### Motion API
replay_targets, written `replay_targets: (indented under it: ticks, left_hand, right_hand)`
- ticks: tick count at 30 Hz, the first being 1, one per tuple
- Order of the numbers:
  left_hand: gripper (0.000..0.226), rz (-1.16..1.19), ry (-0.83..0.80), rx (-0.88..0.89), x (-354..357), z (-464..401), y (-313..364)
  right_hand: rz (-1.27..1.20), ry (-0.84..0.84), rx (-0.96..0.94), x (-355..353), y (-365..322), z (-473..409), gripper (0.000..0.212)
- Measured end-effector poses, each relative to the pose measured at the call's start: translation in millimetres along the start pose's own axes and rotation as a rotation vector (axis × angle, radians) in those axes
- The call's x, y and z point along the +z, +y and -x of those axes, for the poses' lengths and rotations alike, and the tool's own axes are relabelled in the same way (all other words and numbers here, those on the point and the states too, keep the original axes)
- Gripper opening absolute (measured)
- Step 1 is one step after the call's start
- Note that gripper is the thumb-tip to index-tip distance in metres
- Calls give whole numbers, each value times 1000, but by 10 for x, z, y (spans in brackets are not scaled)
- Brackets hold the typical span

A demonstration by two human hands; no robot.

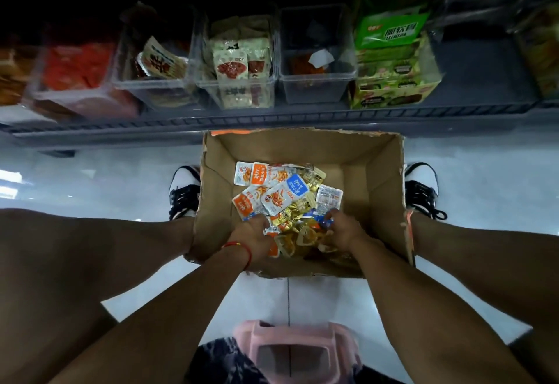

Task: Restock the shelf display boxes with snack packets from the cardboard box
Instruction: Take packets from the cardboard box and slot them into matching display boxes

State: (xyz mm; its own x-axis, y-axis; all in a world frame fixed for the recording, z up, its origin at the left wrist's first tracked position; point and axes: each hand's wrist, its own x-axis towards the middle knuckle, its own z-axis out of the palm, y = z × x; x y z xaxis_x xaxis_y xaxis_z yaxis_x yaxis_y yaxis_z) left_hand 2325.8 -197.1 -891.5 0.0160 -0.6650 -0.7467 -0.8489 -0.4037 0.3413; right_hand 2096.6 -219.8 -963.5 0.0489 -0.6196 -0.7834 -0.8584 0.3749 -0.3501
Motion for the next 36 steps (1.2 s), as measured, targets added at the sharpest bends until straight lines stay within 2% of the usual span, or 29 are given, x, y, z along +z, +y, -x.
replay_targets:
  ticks: [2, 4, 7, 9, 11, 14, 16, 18, 24, 28, 33, 36]
  left_hand:
    - [33, -16, 8, 25, -19, 49, 35]
    - [33, -4, 4, 37, -51, 101, 89]
    - [35, 78, 9, 34, -123, 175, 208]
    - [33, 178, 16, 56, -177, 227, 331]
    - [35, 347, -11, 103, -210, 269, 467]
    - [56, 564, -153, 171, -264, 365, 648]
    - [49, 780, -229, 199, -309, 406, 707]
    - [39, 928, -241, 245, -393, 463, 746]
    - [30, 915, -94, 331, -641, 569, 732]
    - [30, 856, 2, 408, -835, 683, 706]
    - [26, 715, 110, 517, -1195, 915, 824]
    - [42, 878, 222, 518, -1398, 1096, 981]
  right_hand:
    - [-147, 35, -33, -122, 1, 98, 64]
    - [-269, 74, -76, -259, -8, 211, 67]
    - [-429, 161, -95, -438, -31, 330, 45]
    - [-627, 223, -137, -559, -105, 433, 28]
    - [-886, 212, -184, -679, -237, 565, 22]
    - [-1108, 175, -268, -816, -476, 788, 20]
    - [-1186, 186, -296, -864, -576, 906, 20]
    - [-1192, 218, -313, -888, -639, 1006, 24]
    - [-1051, 289, -404, -1052, -765, 1328, 37]
    - [-901, 216, -499, -1284, -829, 1565, 44]
    - [-699, 275, -597, -1595, -989, 1737, 30]
    - [-785, 337, -646, -1703, -1095, 1851, 31]
